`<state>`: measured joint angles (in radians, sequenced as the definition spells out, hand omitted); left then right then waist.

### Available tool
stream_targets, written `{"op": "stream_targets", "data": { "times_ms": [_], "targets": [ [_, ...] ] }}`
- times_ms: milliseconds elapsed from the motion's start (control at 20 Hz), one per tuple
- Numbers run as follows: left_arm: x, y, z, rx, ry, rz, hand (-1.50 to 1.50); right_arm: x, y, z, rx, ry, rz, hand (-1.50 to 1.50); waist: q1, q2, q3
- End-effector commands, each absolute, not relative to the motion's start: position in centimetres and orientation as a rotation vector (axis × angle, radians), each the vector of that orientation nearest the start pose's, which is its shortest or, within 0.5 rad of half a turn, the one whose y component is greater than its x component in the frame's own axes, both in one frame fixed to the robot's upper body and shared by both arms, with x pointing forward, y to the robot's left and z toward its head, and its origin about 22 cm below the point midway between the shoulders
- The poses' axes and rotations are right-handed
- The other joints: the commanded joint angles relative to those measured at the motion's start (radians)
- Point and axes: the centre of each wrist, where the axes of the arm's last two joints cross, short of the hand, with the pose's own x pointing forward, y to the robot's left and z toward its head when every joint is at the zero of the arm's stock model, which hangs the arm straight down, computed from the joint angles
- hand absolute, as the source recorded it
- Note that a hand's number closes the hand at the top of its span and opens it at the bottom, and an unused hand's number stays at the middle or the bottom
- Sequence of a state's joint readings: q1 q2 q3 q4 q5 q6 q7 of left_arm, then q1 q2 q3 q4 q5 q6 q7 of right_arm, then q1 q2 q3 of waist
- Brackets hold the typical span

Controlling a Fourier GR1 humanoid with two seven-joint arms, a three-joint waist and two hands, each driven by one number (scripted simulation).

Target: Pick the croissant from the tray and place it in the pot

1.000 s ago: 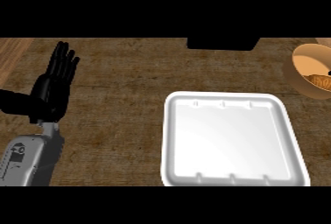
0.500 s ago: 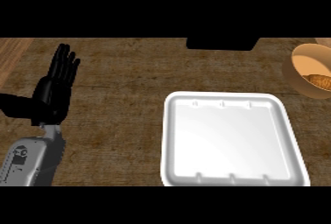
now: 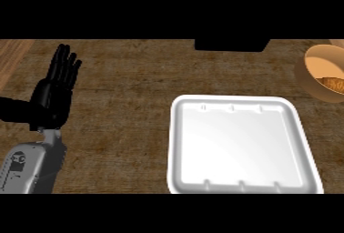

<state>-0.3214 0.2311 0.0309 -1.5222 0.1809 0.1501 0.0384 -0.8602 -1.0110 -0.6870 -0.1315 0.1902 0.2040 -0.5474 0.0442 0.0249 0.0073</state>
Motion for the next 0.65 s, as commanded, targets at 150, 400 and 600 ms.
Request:
{"op": "stream_targets", "data": {
  "times_ms": [150,400,600],
  "targets": [
    [30.5,26.0,8.9,0.047,-1.776,0.012,0.00,25.7,-59.9,17.3,-0.748,-1.792,-0.228,-1.50,0.013,0.002,0.004],
    [30.9,25.3,9.4,0.065,-1.793,0.039,0.00,23.4,-61.2,17.6,-0.741,-1.802,-0.248,-1.50,0.002,0.000,0.004],
    [30.6,25.3,8.7,0.067,-1.784,0.030,0.00,21.6,-62.1,17.1,-0.762,-1.790,-0.235,-1.50,0.002,0.001,0.006]
  ]
}}
